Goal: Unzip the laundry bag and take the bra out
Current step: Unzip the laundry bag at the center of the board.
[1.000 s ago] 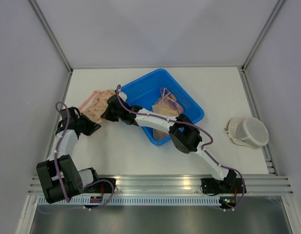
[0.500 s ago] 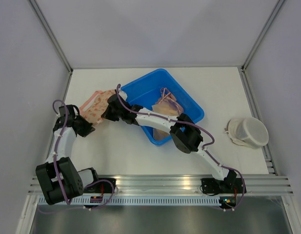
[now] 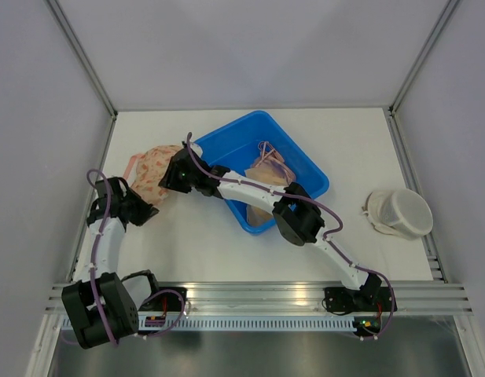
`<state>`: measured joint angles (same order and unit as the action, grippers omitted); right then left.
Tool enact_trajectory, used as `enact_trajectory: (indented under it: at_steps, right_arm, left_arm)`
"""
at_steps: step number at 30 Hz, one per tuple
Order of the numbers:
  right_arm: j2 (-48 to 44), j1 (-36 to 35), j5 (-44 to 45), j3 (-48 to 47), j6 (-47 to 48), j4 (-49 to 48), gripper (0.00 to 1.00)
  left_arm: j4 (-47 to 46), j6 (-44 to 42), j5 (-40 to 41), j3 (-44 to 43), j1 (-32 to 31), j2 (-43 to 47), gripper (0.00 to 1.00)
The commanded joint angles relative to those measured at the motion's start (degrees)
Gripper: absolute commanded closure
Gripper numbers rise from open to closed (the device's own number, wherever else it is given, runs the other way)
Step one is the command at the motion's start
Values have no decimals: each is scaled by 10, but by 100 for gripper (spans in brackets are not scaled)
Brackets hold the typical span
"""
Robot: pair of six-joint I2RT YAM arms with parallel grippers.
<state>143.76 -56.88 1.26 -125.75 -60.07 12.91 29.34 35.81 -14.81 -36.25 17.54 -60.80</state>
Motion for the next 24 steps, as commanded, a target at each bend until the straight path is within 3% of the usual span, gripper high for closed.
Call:
enact_trajectory:
  at_steps: [1, 8, 16, 24]
  right_arm:
    - [-2, 1, -10, -19, 6, -1, 53]
    - [-22, -7, -35, -4, -10, 8, 44]
    - [-44, -9, -16, 9, -41, 89, 43]
    - [-72, -9, 6, 44, -67, 102, 41]
  left_arm:
    - [-27, -8, -30, 7, -1, 16, 98]
    - [-53, 6, -65, 16, -1, -2, 98]
    - [-69, 4, -80, 16, -1, -10, 98]
    - [-77, 4, -94, 18, -2, -20, 98]
